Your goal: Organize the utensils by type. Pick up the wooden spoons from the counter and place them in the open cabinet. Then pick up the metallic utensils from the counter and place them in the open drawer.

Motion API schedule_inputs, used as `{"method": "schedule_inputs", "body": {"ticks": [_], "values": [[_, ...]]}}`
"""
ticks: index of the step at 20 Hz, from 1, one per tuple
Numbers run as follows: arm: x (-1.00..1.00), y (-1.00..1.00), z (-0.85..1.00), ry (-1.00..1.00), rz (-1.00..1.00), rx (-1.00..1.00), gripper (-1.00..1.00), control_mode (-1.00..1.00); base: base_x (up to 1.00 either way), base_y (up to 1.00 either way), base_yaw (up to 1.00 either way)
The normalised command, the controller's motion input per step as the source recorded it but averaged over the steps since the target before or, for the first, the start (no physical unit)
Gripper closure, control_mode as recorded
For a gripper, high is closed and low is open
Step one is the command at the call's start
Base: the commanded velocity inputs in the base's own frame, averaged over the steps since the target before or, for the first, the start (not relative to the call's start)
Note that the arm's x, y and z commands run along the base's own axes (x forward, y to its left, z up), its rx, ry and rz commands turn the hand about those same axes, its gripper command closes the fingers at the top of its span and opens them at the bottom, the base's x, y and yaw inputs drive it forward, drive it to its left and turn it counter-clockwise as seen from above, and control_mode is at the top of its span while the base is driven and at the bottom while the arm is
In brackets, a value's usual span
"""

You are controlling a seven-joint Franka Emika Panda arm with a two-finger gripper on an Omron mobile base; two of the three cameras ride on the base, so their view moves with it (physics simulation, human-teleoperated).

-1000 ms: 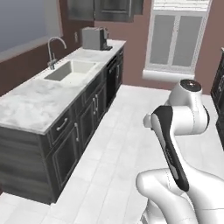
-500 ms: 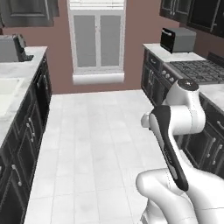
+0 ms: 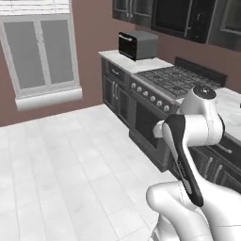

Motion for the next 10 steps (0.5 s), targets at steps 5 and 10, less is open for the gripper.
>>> {"method": "schedule_inputs", "body": {"ticks": [5, 10], "values": [[0.0, 0.0, 0.0, 0.0, 0.0, 0.0, -1.0, 1.0, 0.95, 0.03, -0.43], [0.0, 0.0, 0.0, 0.0, 0.0, 0.0, -1.0, 1.0, -0.02, -0.07, -0.57]]}}
